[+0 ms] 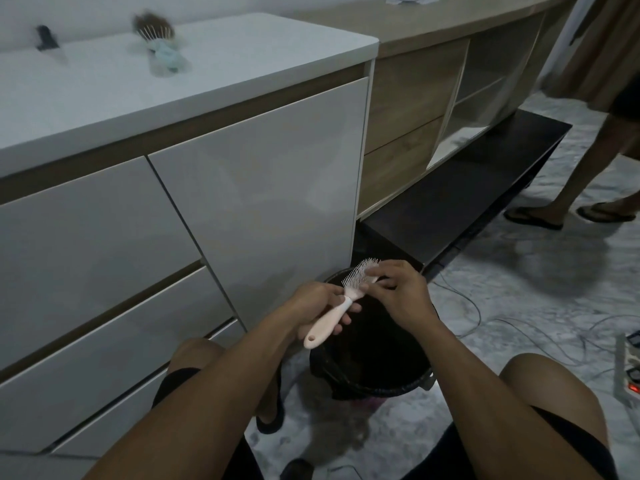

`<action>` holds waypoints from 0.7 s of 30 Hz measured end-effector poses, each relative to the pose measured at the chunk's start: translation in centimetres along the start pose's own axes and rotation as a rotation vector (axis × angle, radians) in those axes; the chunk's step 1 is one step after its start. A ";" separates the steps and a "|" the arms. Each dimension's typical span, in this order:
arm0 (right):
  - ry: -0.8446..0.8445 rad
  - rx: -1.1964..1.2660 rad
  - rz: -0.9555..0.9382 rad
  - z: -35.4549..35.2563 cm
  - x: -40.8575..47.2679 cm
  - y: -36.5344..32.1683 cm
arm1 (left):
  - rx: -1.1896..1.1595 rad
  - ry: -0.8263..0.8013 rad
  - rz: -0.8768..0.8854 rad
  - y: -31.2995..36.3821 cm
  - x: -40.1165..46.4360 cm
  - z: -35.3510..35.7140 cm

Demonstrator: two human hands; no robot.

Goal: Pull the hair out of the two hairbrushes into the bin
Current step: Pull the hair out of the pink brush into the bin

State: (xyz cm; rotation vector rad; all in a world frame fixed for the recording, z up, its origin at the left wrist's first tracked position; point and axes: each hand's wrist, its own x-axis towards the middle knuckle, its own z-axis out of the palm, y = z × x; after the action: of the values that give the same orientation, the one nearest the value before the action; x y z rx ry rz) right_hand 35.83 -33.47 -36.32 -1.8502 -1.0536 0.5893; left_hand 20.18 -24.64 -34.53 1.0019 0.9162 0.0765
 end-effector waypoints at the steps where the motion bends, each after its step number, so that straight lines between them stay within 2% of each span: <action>1: 0.044 0.014 0.001 -0.1 0.2 0.1 | -0.001 -0.002 -0.015 0.1 0.1 -0.1; 3: 0.137 0.001 0.040 -0.4 0.6 0.3 | 0.005 -0.017 -0.046 0.2 0.1 -0.1; 6: 0.174 0.015 0.076 -0.8 0.8 0.2 | 0.021 -0.022 -0.050 0.2 0.3 -0.2; 11: 0.007 0.132 0.163 -1.0 -0.2 -0.9 | -0.032 -0.035 -0.039 0.3 0.2 -0.7; 15: -0.027 0.127 0.145 -1.0 -0.2 -1.3 | -0.043 -0.065 -0.016 0.5 -0.2 -0.7; 17: 0.017 0.236 0.190 -1.0 0.0 -1.3 | -0.028 -0.087 -0.011 0.4 -0.2 -0.8; 21: 0.216 0.368 0.233 -1.4 0.6 -0.7 | -0.014 -0.126 -0.009 0.1 -0.4 -1.1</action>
State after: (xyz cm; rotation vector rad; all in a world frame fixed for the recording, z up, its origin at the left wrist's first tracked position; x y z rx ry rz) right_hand 36.87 -33.46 -34.98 -1.6726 -0.5480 0.6532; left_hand 19.21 -24.05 -34.43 0.9783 0.8042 0.0119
